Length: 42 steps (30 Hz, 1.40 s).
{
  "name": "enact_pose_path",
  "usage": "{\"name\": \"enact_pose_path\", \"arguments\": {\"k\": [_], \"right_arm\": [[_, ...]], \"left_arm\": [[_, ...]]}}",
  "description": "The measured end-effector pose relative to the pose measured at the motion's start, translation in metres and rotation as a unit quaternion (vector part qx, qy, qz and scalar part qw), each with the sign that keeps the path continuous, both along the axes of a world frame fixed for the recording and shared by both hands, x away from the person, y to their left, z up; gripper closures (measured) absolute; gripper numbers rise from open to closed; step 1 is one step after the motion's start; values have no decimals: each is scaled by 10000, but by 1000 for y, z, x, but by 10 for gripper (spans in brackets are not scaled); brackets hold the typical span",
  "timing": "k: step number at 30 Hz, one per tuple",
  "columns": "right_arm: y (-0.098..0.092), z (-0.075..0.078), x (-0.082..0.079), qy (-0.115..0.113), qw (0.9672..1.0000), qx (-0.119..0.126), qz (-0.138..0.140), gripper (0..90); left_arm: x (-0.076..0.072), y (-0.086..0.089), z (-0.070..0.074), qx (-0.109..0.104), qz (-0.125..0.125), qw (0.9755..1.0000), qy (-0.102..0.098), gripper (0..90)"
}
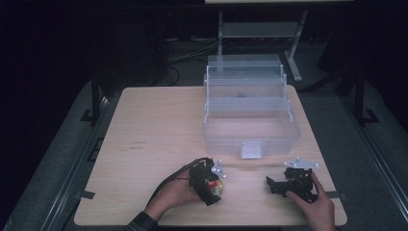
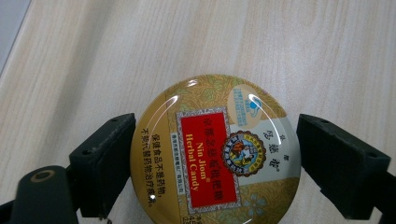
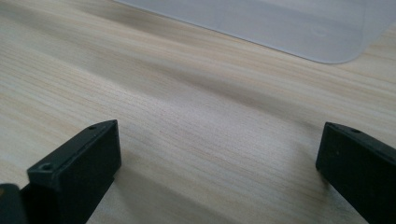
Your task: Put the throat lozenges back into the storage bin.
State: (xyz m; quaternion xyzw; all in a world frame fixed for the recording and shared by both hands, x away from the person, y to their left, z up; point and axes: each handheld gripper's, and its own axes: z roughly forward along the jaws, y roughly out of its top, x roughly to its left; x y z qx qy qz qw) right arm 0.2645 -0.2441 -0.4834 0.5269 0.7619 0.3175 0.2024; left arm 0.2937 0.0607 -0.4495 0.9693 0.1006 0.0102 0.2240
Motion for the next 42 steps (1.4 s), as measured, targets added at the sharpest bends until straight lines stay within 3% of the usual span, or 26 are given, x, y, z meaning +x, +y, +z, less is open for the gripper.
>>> {"name": "enact_pose_path", "arguments": {"k": [8, 23, 42], "right_arm": [[0, 0, 0, 1, 10000, -2, 0, 0], [0, 0, 0, 0, 10000, 0, 0, 0], [0, 0, 0, 1, 10000, -2, 0, 0]], "left_arm": [[2, 3, 1, -2, 20, 10000, 21, 189], [2, 5, 4, -47, 70, 9999, 61, 195], [9, 18, 33, -333, 225, 9992, -36, 196]]}}
